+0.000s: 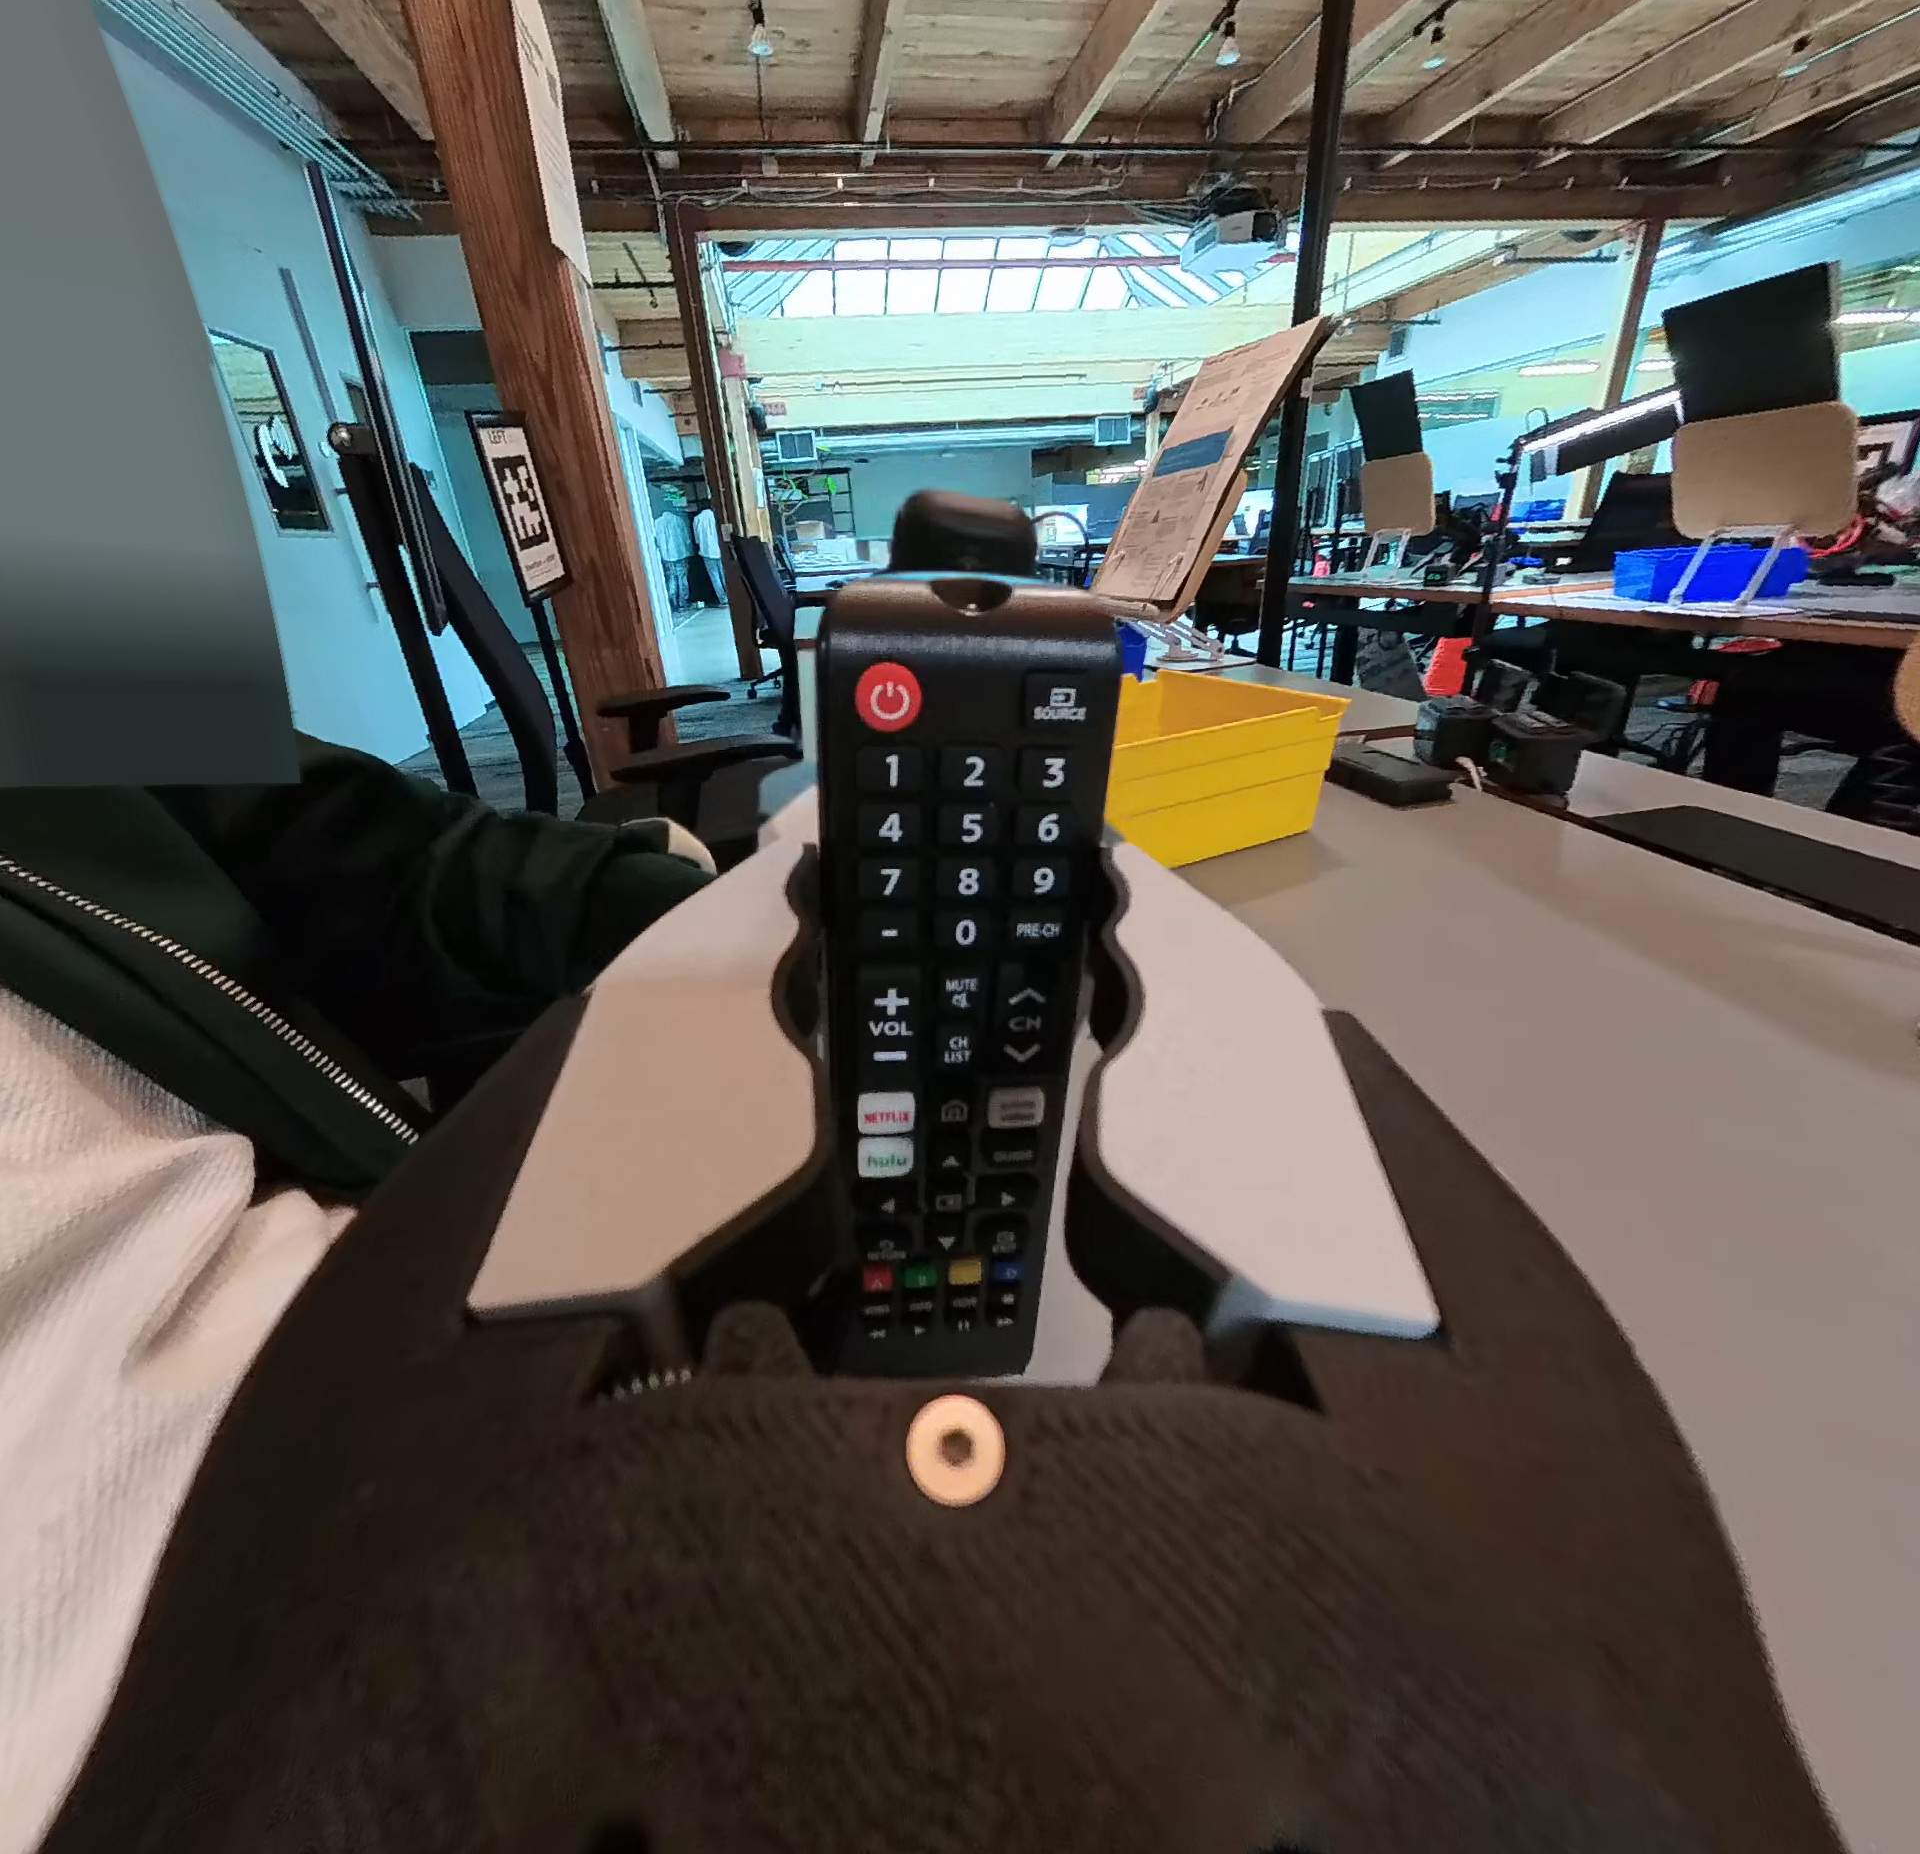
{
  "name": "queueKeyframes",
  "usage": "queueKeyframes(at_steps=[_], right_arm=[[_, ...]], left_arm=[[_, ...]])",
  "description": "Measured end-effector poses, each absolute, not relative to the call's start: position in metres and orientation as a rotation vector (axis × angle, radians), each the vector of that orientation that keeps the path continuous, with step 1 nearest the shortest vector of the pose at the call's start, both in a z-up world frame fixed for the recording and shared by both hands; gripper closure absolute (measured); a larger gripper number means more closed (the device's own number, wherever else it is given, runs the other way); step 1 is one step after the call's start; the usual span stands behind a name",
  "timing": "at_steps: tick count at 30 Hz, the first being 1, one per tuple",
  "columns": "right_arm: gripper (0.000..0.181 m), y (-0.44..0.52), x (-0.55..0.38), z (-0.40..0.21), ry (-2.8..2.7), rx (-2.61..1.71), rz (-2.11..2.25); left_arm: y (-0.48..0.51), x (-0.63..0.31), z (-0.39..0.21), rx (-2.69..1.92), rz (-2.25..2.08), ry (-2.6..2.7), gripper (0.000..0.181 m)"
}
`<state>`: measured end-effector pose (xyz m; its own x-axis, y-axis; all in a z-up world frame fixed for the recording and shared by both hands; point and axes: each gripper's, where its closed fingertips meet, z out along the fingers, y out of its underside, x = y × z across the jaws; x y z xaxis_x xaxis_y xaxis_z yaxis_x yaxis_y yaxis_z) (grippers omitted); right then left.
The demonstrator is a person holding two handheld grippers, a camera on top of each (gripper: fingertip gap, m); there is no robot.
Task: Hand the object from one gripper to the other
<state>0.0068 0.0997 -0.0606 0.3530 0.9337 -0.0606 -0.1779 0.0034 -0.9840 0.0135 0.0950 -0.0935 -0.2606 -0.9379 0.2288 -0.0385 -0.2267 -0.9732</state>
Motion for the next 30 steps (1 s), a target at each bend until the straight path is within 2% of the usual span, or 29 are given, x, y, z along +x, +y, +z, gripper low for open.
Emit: queueKeyframes(at_steps=[10, 15, 25, 27, 30], right_arm=[[0.131, 0.099, 0.001, -0.064, -0.818, -1.266, 0.997], [0.131, 0.098, -0.001, -0.065, -0.828, -1.268, 0.977], [0.13, 0.099, 0.001, -0.064, -0.828, -1.252, 0.986], [0.111, 0.104, 0.004, -0.065, -0.835, -1.265, 0.951], [0.103, 0.11, 0.013, -0.063, -0.813, -1.271, 0.941]], left_arm=[[0.083, 0.028, -0.118, -1.274, -1.473, 1.391, 0.117], [0.08, 0.028, -0.118, -1.267, -1.487, 1.398, 0.131], [0.081, 0.029, -0.117, -1.294, -1.455, 1.41, 0.132], [0.082, 0.028, -0.116, -1.294, -1.443, 1.409, 0.132], [0.088, 0.024, -0.11, -1.287, -1.441, 1.386, 0.132]])
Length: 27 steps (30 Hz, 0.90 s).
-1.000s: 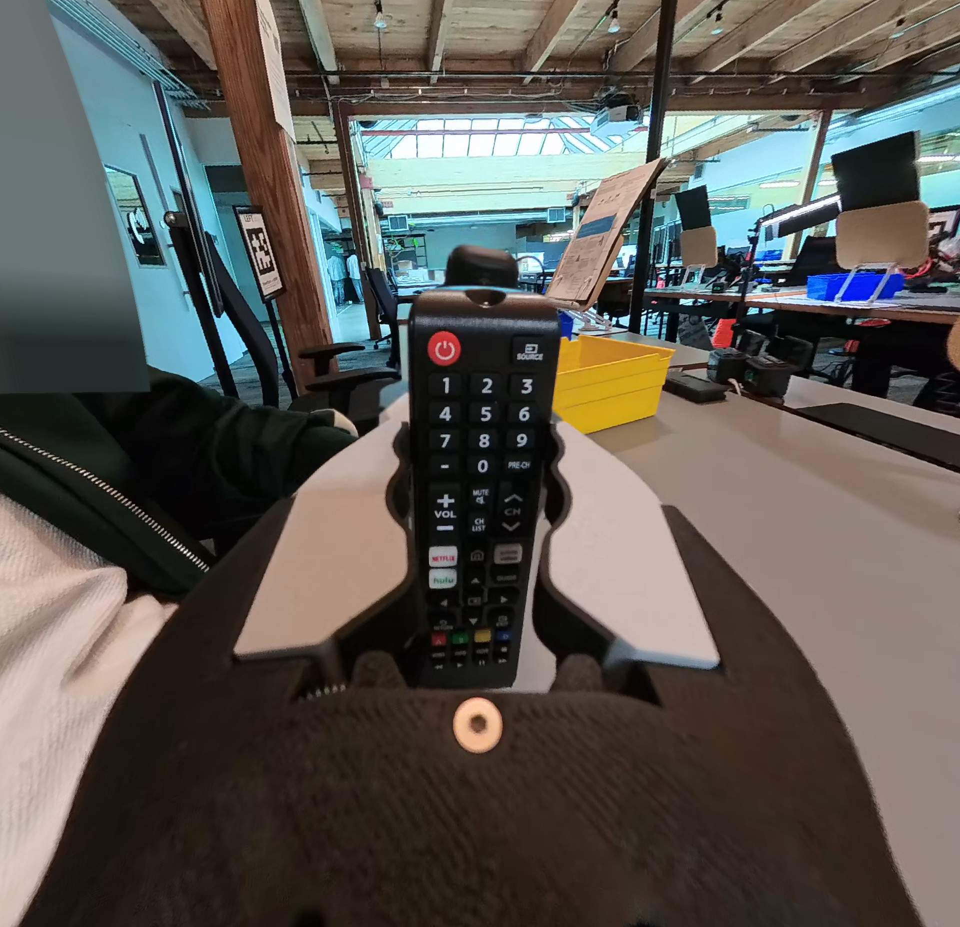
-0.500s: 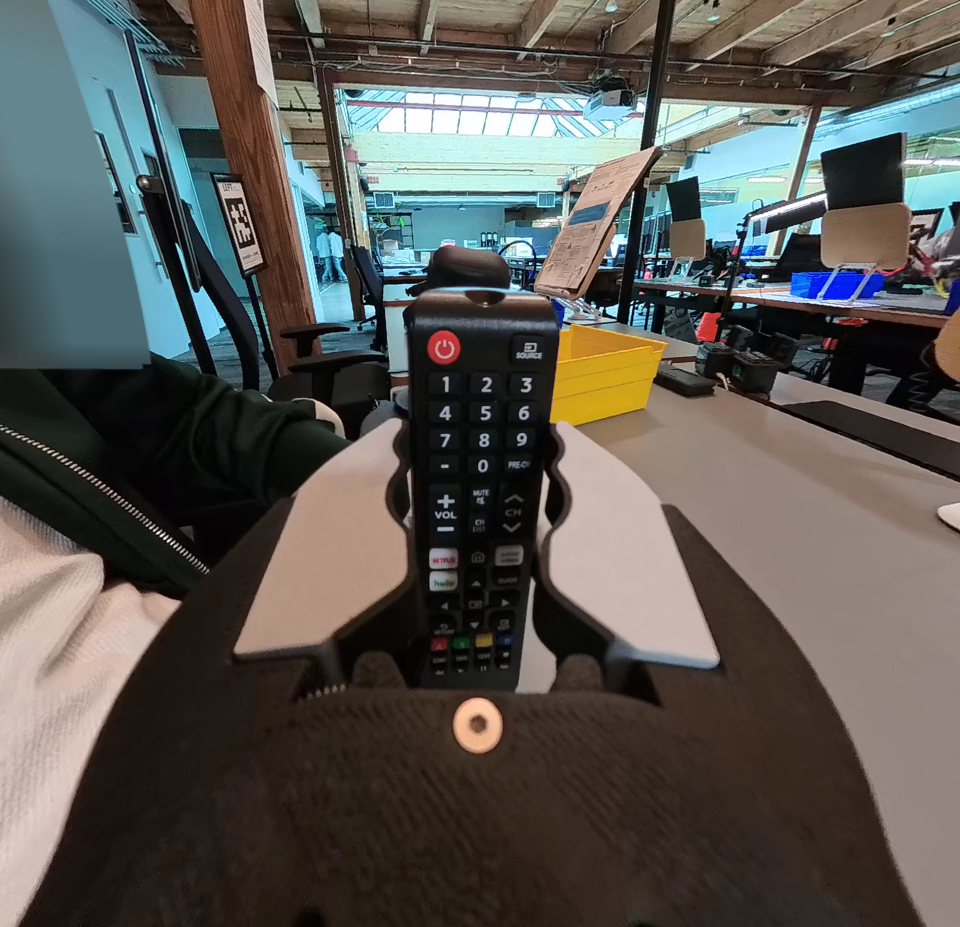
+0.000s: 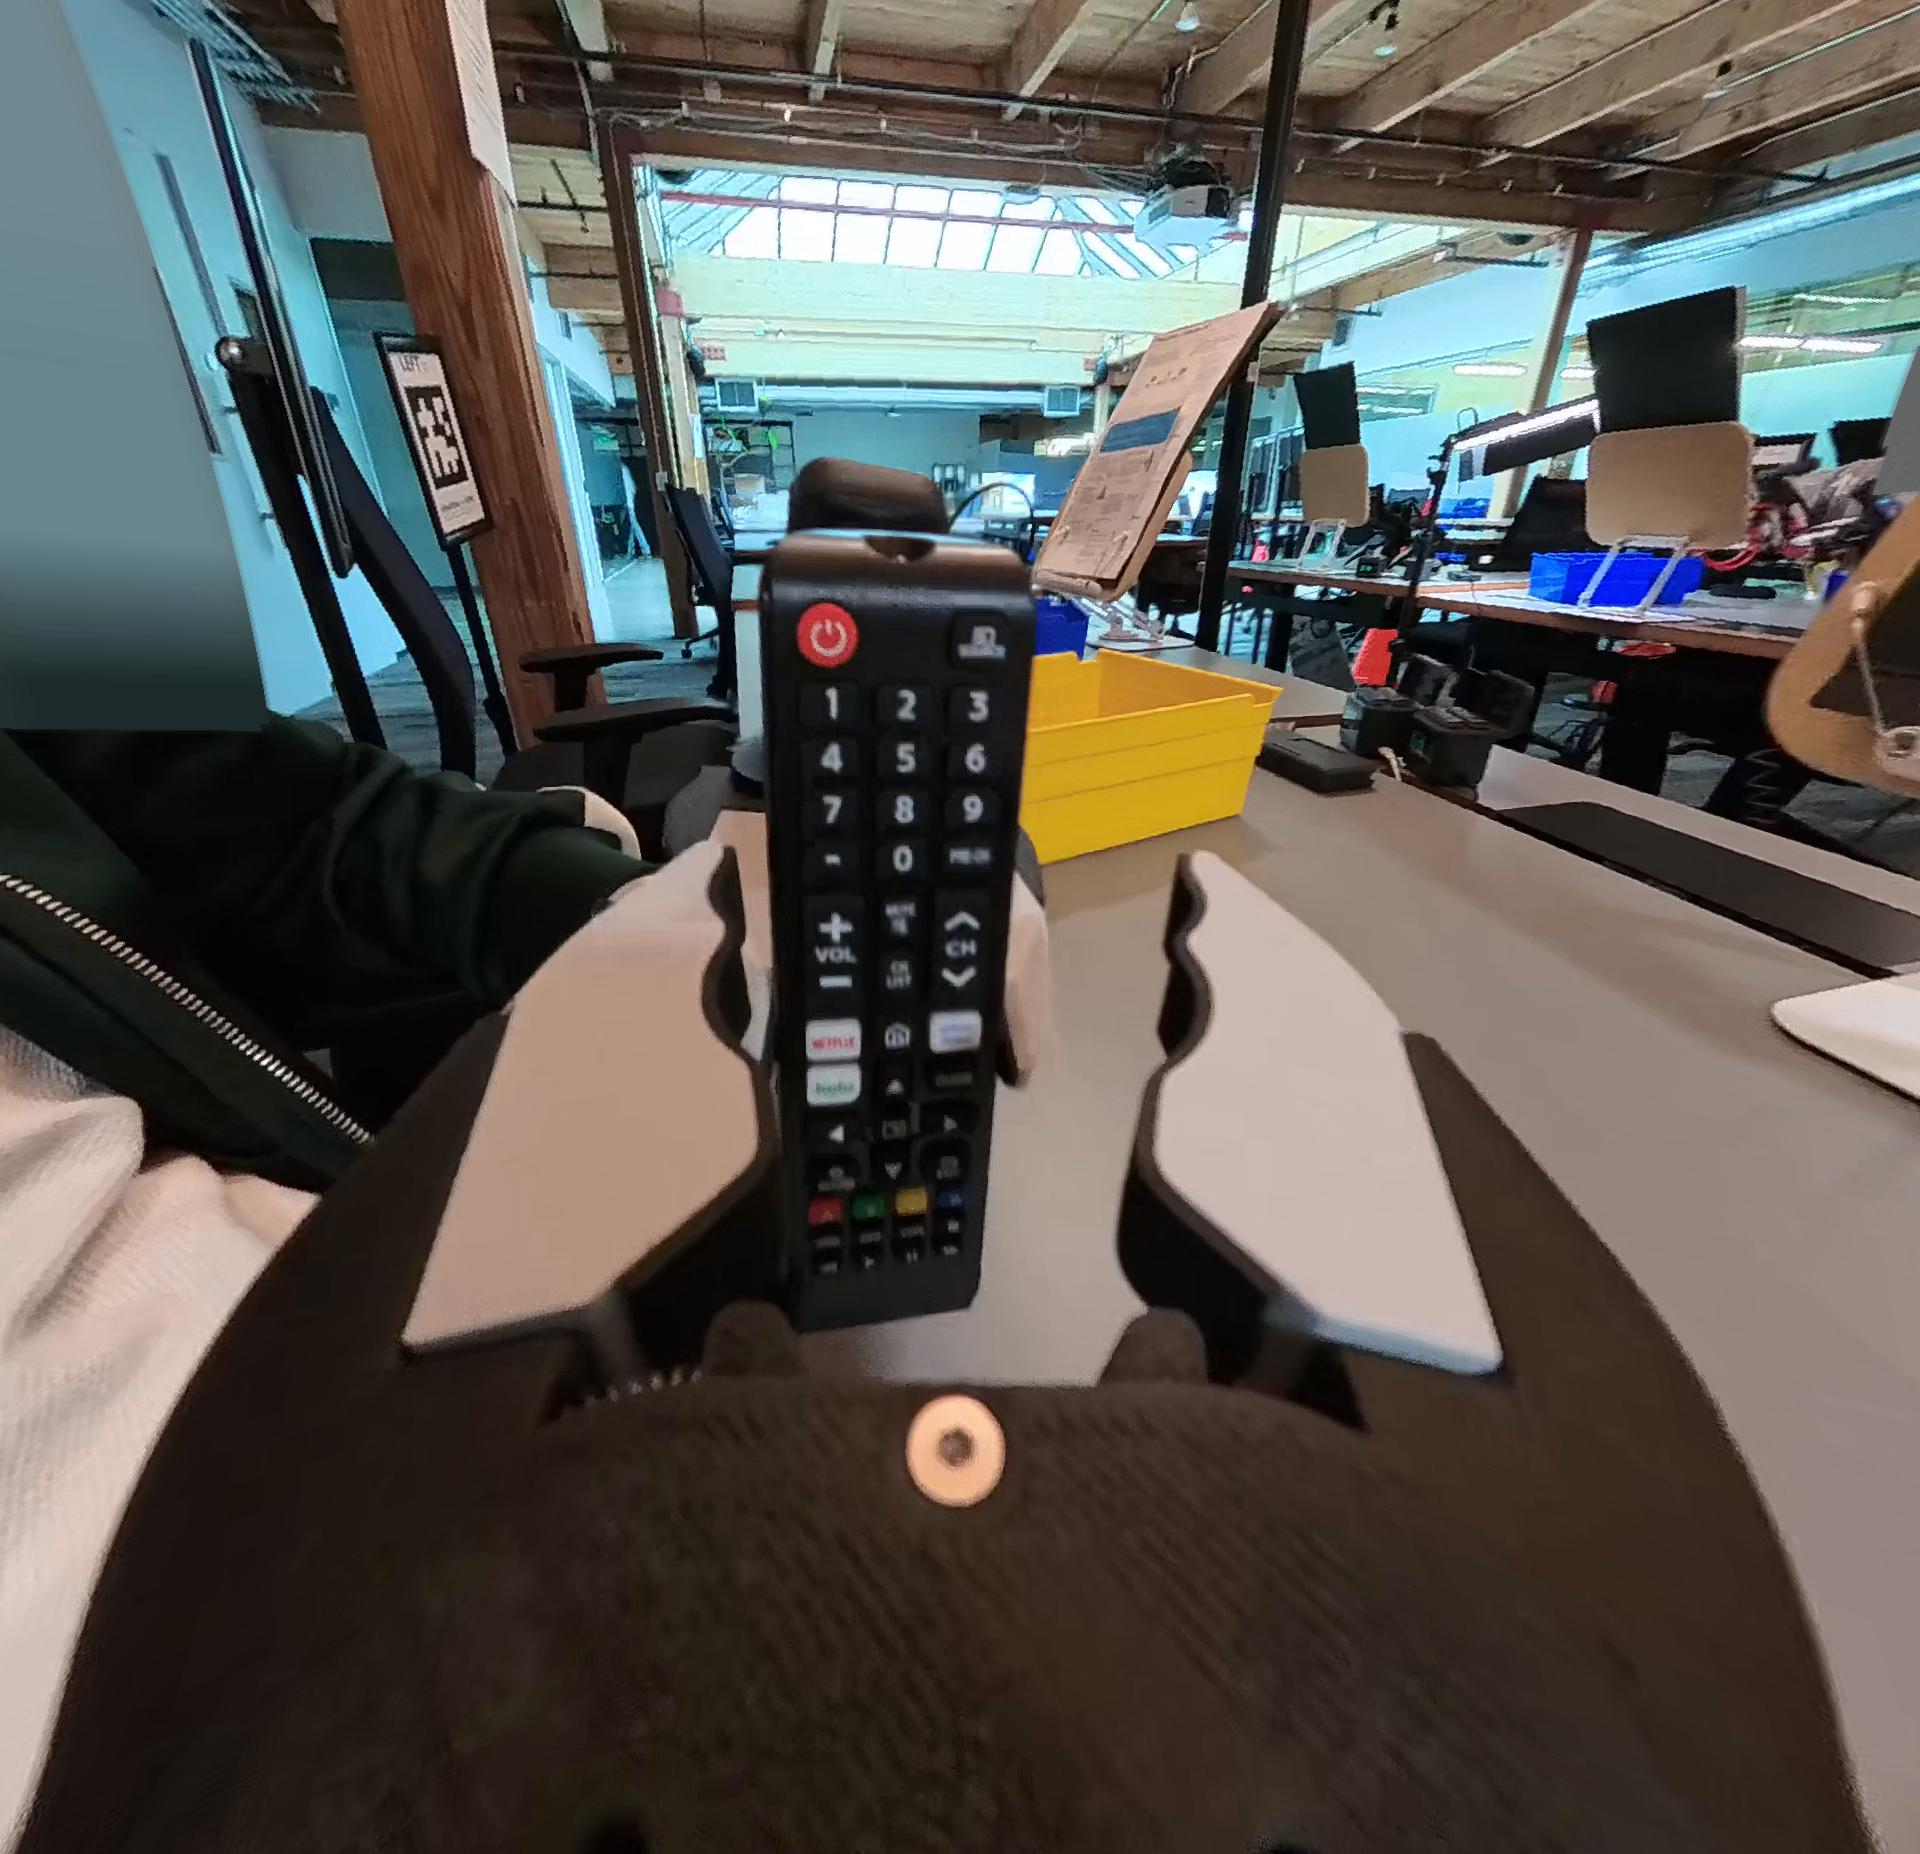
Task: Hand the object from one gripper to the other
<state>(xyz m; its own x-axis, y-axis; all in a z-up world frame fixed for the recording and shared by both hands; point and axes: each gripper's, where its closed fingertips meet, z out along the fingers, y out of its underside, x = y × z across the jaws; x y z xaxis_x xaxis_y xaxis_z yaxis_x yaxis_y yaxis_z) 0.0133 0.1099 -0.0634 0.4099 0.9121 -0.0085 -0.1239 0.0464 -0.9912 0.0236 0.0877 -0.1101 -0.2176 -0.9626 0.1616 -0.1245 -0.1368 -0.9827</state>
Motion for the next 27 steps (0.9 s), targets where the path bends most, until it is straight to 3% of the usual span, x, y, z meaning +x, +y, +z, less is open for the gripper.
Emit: queueKeyframes(at_steps=[7, 13, 20, 27], right_arm=[[0.094, 0.117, 0.003, -0.098, -0.845, -1.378, 0.99], [0.104, 0.108, -0.019, -0.124, -0.945, -1.453, 1.002], [0.129, 0.102, -0.022, -0.124, -0.968, -1.428, 1.033], [0.129, 0.098, -0.024, -0.115, -0.969, -1.39, 1.011]], left_arm=[[0.107, 0.008, -0.088, -1.287, -1.405, 1.319, 0.132], [0.106, 0.003, -0.075, -1.282, -1.406, 1.315, 0.132], [0.092, 0.008, -0.072, -1.289, -1.416, 1.363, 0.131], [0.086, 0.009, -0.062, -1.247, -1.425, 1.333, 0.131]])
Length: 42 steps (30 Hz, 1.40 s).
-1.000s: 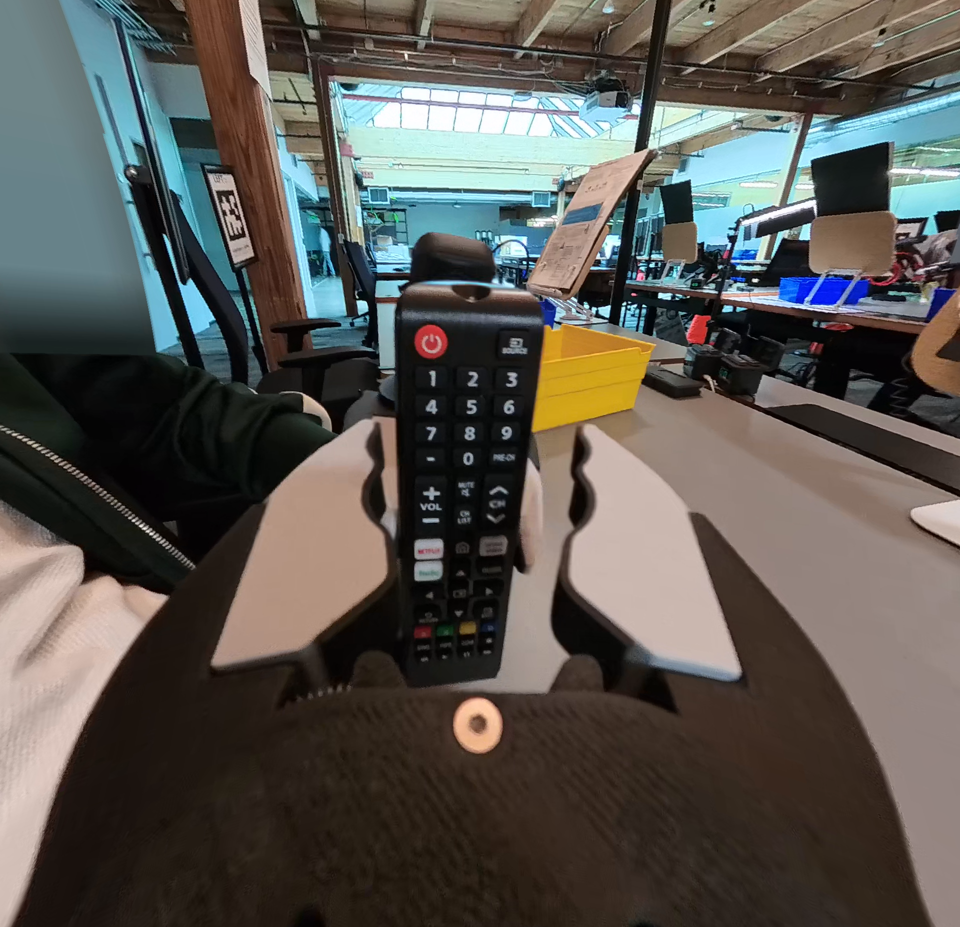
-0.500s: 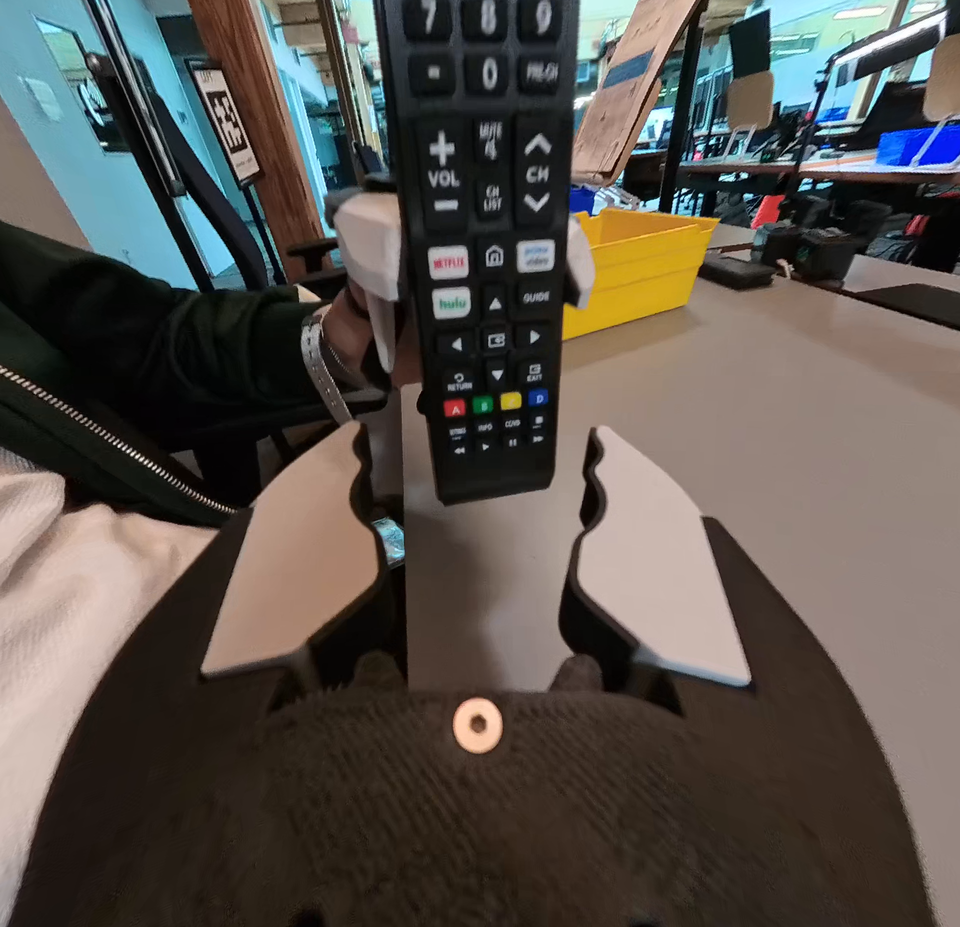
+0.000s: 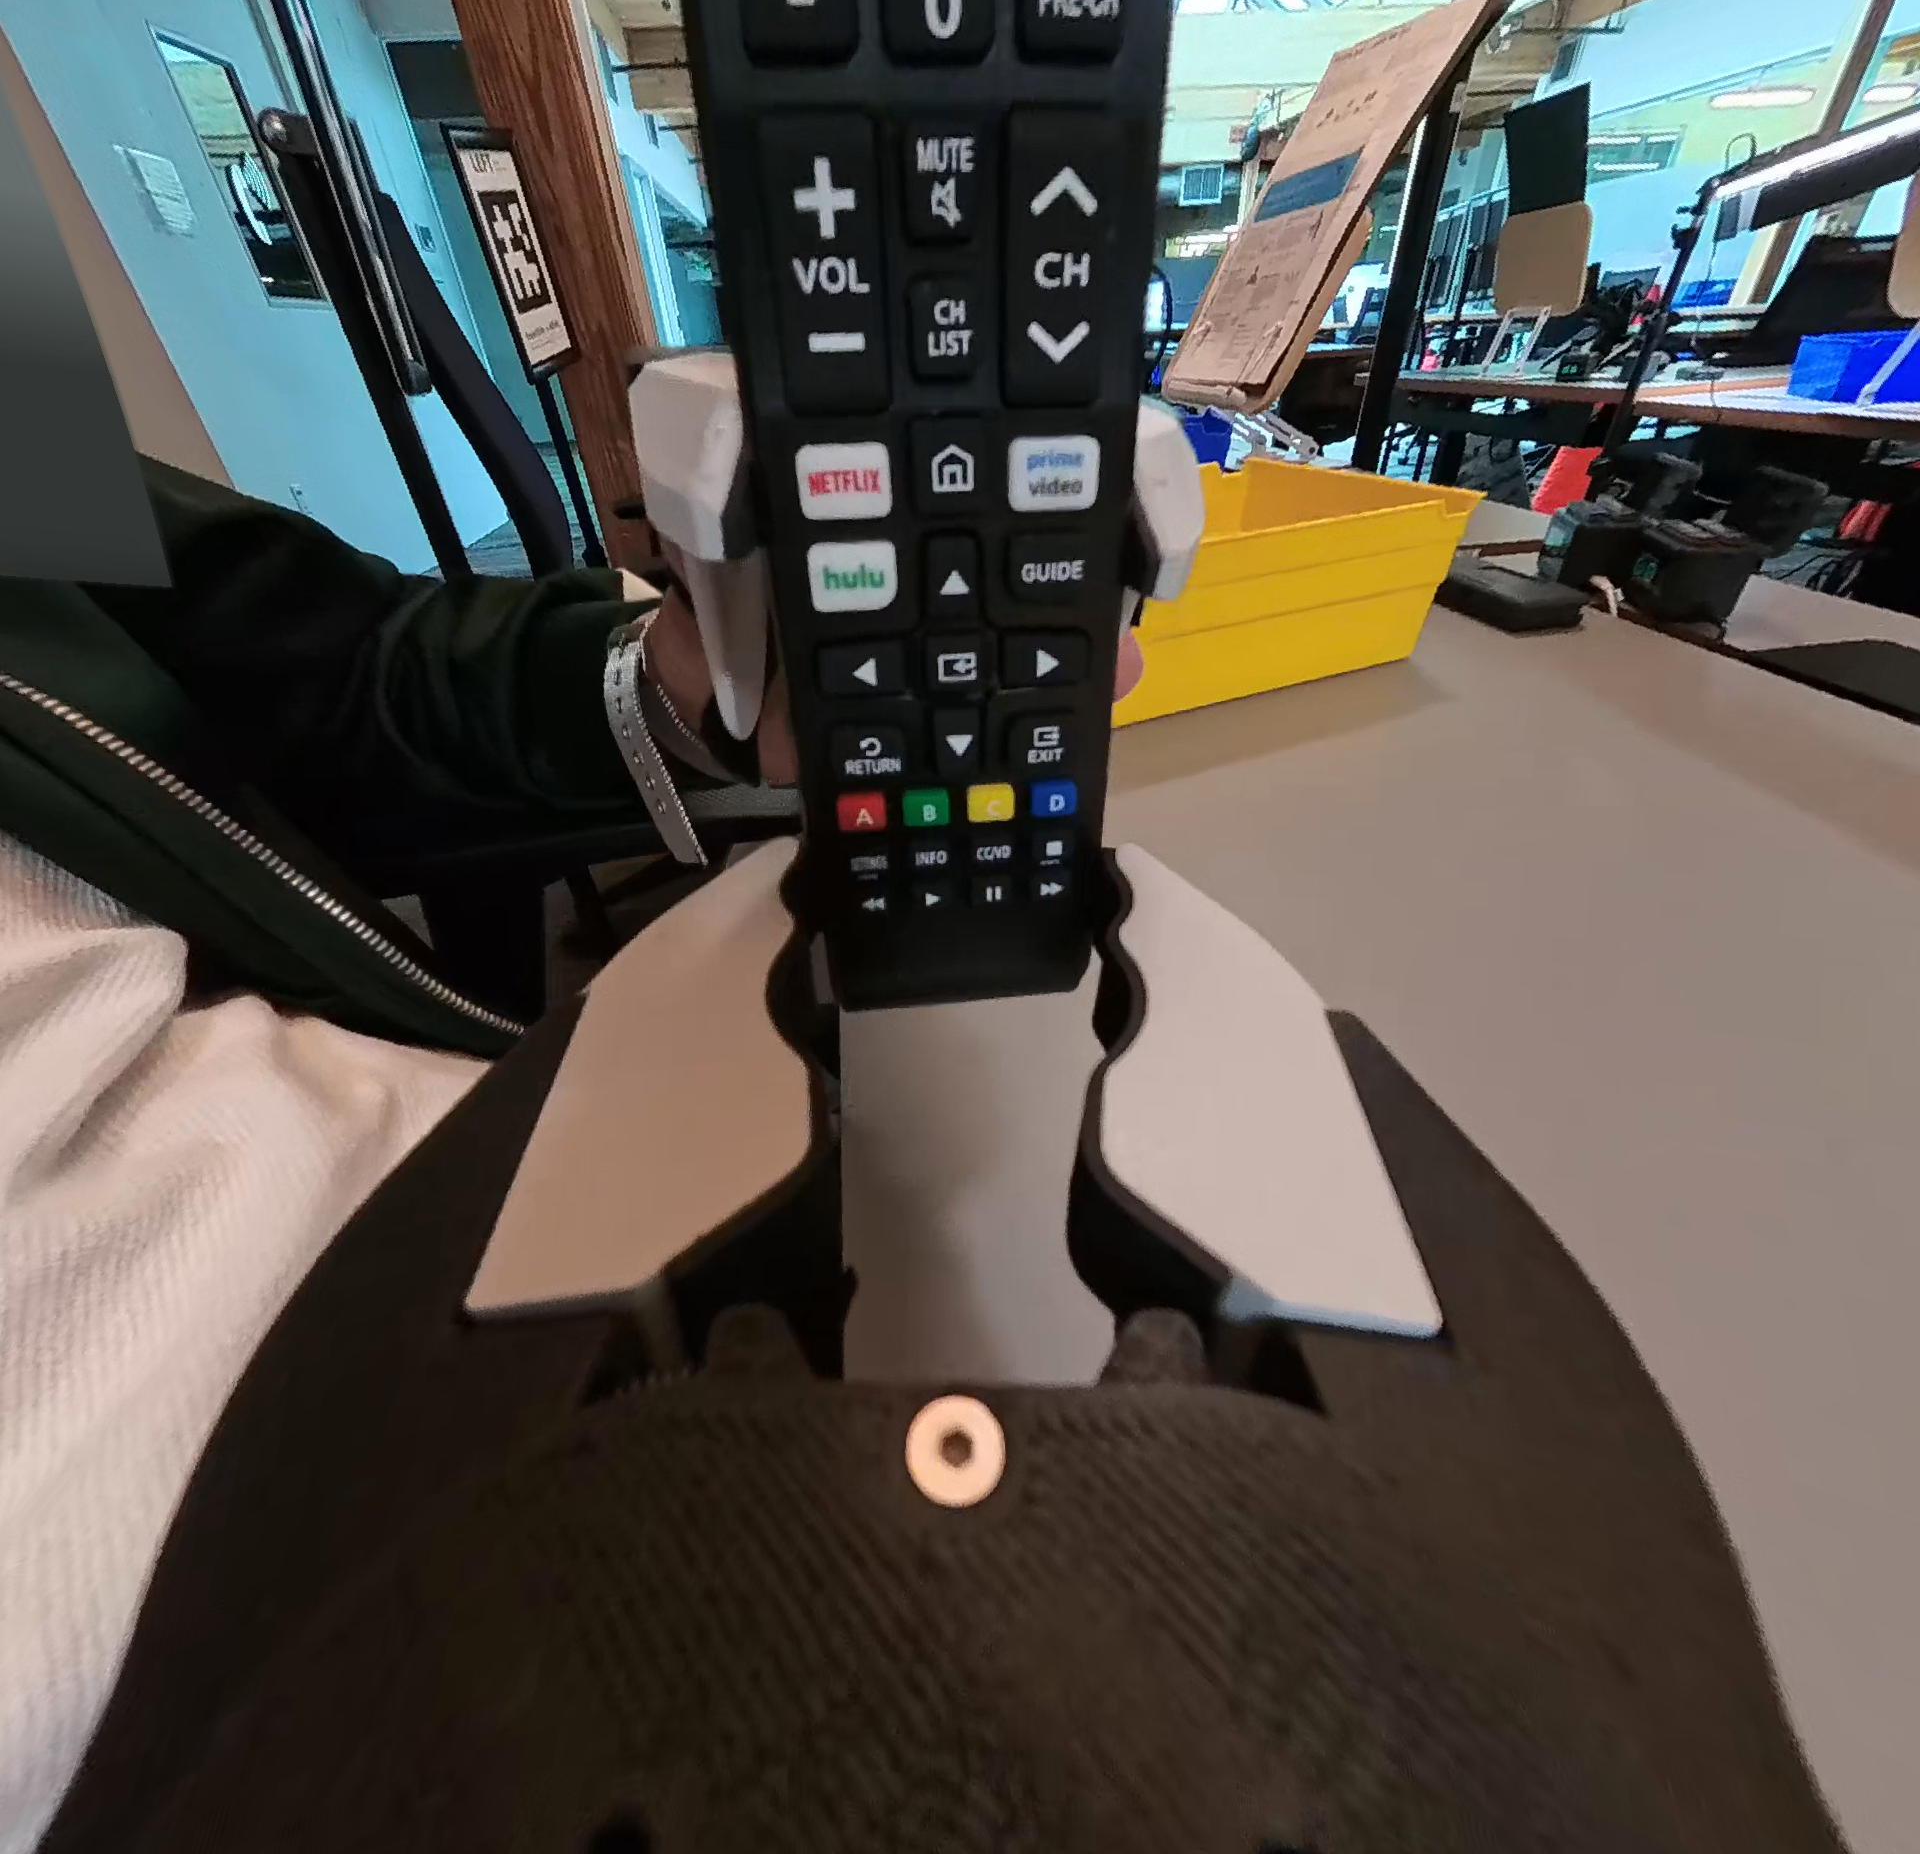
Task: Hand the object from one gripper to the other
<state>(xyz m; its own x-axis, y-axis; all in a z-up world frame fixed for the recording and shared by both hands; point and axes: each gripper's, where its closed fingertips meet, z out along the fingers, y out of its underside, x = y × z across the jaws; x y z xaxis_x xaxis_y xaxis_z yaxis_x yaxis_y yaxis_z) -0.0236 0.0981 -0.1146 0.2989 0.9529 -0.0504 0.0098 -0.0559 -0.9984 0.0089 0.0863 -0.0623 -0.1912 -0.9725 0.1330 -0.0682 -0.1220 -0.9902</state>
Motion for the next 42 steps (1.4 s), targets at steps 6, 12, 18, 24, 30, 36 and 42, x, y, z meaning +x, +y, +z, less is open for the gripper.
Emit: queueKeyframes(at_steps=[6, 12, 18, 24, 30, 36, 42], right_arm=[[0.13, 0.097, -0.022, -0.107, -0.953, -1.37, 1.012], [0.13, 0.107, -0.01, -0.102, -0.906, -1.385, 0.945], [0.13, 0.126, 0.004, -0.106, -0.794, -1.469, 0.875], [0.13, 0.129, 0.006, -0.109, -0.778, -1.498, 0.839], [0.13, 0.116, -0.002, -0.1, -0.84, -1.413, 0.937], [0.13, 0.043, -0.026, -0.079, -1.096, -1.177, 1.495], [0.13, -0.008, -0.043, -0.083, -1.292, -1.118, 1.787]], left_arm=[[0.083, 0.012, -0.061, -1.231, -1.384, 1.347, 0.127], [0.09, 0.017, -0.067, -1.267, -1.277, 1.317, 0.1], [0.114, 0.014, -0.07, -1.33, -1.164, 1.171, 0.102], [0.116, 0.011, -0.061, -1.303, -1.136, 1.134, 0.1], [0.108, 0.006, -0.048, -1.199, -1.223, 1.161, 0.098], [0.067, -0.009, -0.023, -0.981, -1.644, 1.269, 0.104], [0.026, -0.03, 0.005, -0.754, -2.064, 1.318, 0.118]])
